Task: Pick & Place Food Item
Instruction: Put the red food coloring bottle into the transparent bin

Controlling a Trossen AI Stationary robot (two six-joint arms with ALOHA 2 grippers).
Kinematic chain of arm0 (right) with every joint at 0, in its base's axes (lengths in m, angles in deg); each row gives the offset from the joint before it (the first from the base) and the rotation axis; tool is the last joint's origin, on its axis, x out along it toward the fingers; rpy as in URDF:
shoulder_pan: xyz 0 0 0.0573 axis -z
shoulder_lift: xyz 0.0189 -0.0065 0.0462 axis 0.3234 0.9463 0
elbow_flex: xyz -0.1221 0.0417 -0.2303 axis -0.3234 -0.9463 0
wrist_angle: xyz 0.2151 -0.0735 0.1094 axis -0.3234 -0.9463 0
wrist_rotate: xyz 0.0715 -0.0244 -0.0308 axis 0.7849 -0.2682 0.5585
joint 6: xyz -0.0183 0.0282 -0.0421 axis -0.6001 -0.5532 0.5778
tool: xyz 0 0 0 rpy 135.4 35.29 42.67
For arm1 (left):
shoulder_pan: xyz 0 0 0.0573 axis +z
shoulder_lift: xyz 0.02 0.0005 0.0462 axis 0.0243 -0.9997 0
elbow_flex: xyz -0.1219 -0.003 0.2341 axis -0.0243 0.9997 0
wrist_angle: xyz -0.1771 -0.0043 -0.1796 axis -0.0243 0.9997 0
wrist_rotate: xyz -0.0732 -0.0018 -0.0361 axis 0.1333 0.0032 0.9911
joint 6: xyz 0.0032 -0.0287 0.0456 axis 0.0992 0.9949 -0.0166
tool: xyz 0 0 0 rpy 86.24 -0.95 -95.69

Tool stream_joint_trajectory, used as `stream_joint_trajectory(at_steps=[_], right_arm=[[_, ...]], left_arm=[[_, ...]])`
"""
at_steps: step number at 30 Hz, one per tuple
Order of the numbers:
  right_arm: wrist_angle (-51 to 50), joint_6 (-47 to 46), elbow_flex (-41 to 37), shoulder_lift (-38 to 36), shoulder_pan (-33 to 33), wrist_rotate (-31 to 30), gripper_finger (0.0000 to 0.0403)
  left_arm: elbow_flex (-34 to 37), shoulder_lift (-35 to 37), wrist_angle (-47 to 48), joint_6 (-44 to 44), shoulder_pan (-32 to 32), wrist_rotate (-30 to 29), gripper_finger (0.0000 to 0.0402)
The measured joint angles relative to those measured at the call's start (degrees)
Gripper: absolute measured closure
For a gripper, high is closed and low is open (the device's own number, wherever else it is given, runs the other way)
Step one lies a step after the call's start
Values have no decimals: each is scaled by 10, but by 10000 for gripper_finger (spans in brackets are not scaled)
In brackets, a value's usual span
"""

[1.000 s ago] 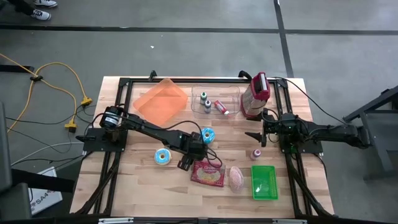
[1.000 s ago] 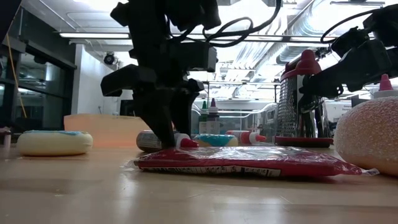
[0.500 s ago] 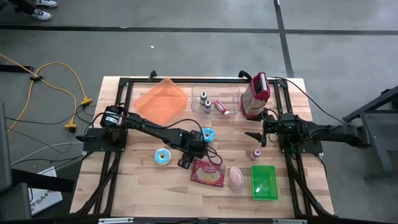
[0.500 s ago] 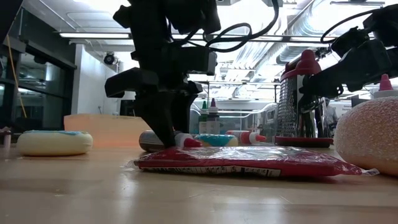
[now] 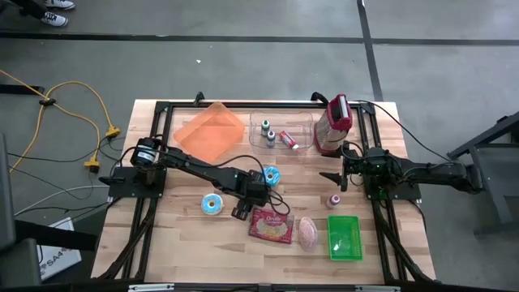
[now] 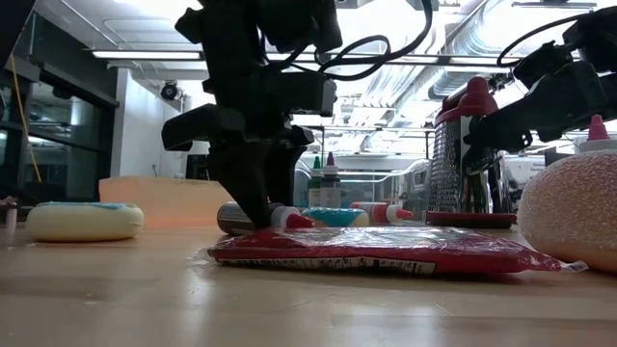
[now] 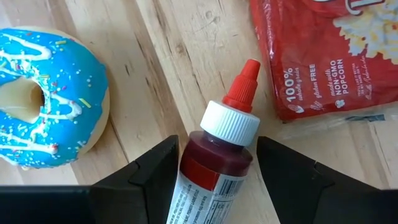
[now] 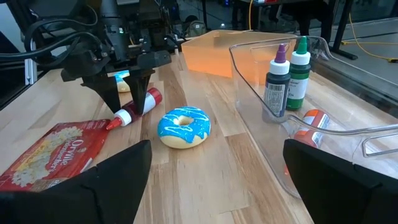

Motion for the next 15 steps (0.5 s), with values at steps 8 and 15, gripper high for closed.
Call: stream_joint_trajectory(at_steps=[8, 15], right_arm=[[0, 0, 0, 0, 0, 0, 50], [0, 0, 0, 0, 0, 0, 50]], left_arm=[[1, 0, 0, 0, 0, 0, 195], [7, -1, 0, 2, 0, 0, 195]])
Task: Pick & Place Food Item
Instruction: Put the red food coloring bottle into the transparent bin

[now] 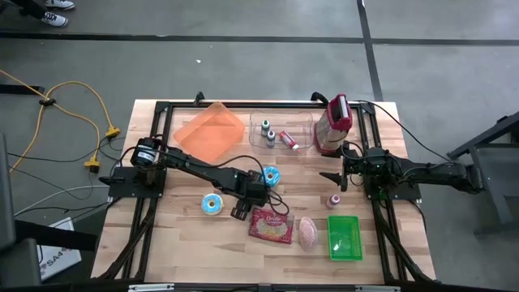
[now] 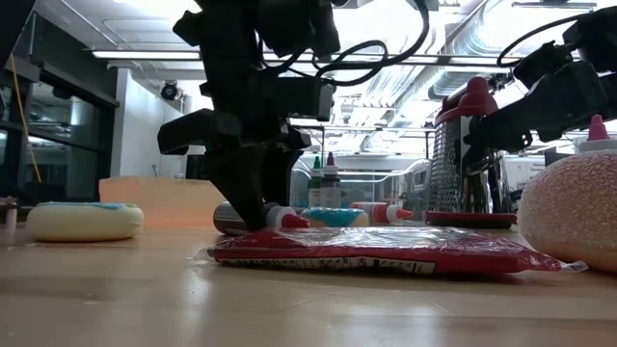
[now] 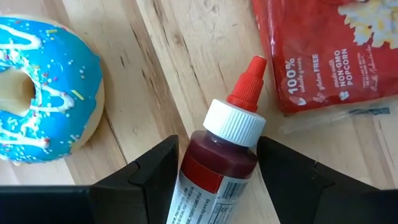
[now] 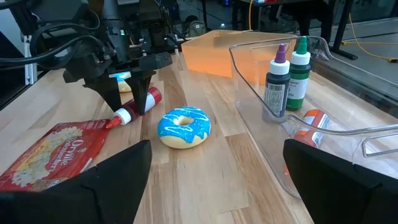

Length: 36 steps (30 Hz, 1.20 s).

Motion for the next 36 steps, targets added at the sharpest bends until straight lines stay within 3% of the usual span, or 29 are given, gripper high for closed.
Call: stream_joint_trajectory(at_steps=[13, 23, 36], right_arm=[[-1, 0, 0, 0, 0, 0, 50], [-1, 0, 0, 0, 0, 0, 50], [-1, 0, 0, 0, 0, 0, 50]], left_arm=[[0, -17, 1, 4, 12, 29, 196], [0, -17, 0, 4, 14, 28, 256], [1, 17, -35, 0, 20, 21, 229]])
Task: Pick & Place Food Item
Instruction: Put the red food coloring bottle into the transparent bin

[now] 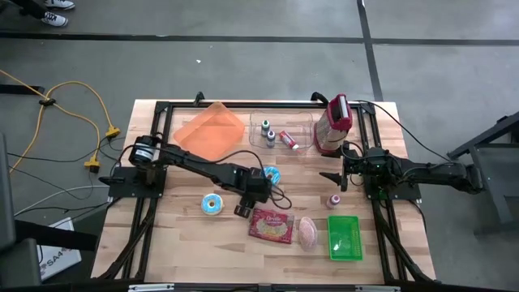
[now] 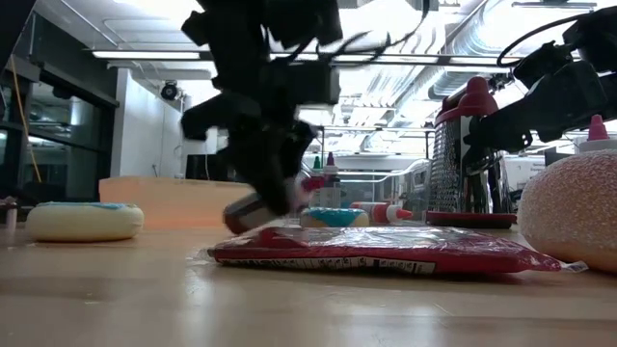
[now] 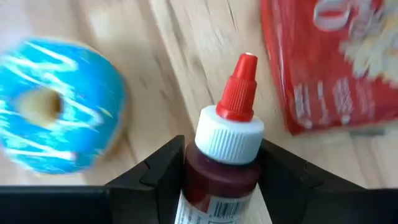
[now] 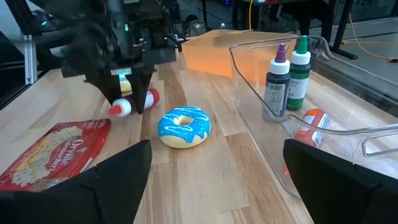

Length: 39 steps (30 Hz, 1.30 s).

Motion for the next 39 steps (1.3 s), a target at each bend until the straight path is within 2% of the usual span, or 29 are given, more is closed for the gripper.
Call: stream_joint_trajectory(at_steps=[11, 21, 39], right_arm=[[0, 0, 0, 0, 0, 0, 50], [0, 0, 0, 0, 0, 0, 50], [0, 0, 0, 0, 0, 0, 50]], left_arm=[[-1, 83, -68, -11, 37, 2, 246], [-1, 110, -109, -58, 77, 8, 248], [-1, 108, -355, -64, 192, 62, 249]])
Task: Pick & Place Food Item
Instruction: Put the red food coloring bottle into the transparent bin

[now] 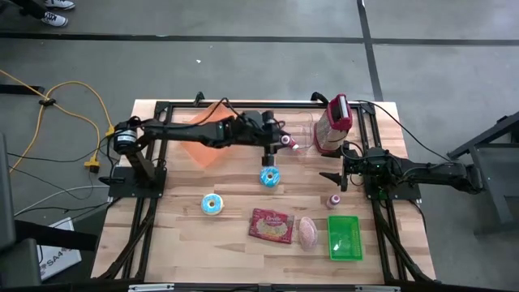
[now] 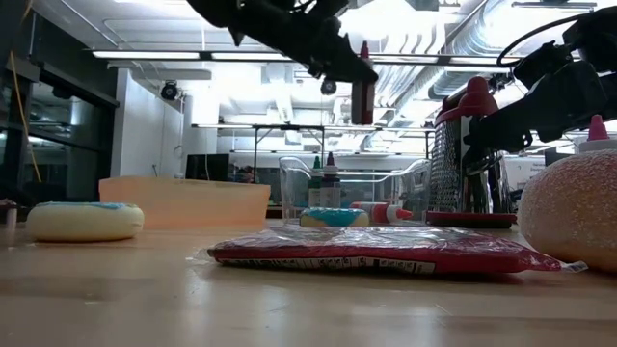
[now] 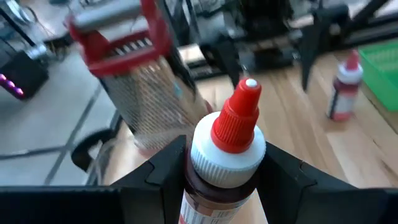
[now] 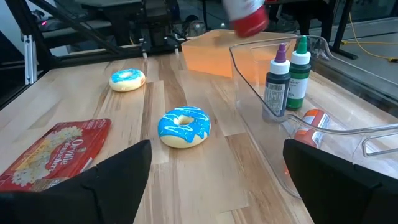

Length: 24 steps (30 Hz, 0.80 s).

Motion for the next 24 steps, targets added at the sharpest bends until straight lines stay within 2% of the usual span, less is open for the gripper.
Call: stream_joint_trajectory(at_steps=[10, 14, 19, 24], right_arm=[[0, 0, 0, 1, 0, 0, 50], [1, 0, 0, 5, 0, -1, 50], [0, 0, 0, 6, 0, 0, 50], [0, 0, 0, 6, 0, 0, 50]], left_arm=[[-1, -41, -70, 21, 53, 81, 249], [-4, -57, -79, 21, 73, 85, 249], [-38, -85, -85, 17, 94, 90, 249], [-97, -147, -71, 15, 110, 122, 249]])
